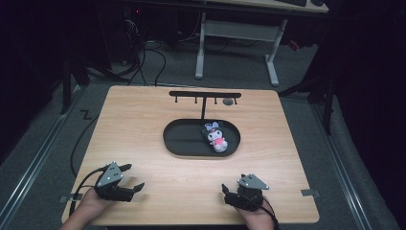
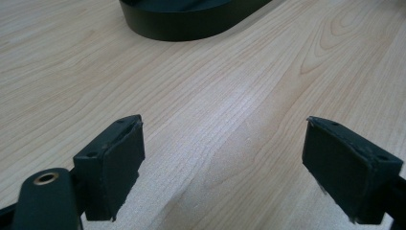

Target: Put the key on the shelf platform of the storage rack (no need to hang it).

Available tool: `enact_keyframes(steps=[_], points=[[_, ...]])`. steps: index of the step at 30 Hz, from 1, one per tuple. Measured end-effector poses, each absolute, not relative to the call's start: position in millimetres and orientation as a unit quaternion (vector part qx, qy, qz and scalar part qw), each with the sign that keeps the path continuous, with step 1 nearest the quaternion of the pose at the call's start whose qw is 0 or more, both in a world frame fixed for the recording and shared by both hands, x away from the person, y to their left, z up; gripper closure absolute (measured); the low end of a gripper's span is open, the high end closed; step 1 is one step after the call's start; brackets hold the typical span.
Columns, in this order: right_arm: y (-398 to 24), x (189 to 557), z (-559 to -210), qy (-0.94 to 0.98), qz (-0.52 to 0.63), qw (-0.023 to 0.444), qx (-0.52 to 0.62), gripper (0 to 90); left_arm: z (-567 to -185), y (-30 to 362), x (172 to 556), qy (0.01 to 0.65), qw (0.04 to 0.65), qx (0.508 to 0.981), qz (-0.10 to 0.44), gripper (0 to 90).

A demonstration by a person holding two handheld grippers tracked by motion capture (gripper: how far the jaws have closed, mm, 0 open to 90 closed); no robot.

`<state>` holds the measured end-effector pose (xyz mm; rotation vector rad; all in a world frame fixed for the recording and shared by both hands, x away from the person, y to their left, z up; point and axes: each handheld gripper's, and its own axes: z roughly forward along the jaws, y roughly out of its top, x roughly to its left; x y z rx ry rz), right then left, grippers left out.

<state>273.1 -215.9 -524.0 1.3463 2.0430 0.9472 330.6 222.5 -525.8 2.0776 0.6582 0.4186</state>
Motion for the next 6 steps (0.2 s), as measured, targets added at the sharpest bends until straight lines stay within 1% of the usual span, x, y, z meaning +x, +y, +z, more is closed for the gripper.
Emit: enact_keyframes(steps=[6], points=[[-217.3, 272.3, -524.7, 0.75, 0.35, 0.257, 0.498, 18.2, -525.8, 222.3, 331.1, 0.266, 0.445, 0.838, 0.169, 15.4]])
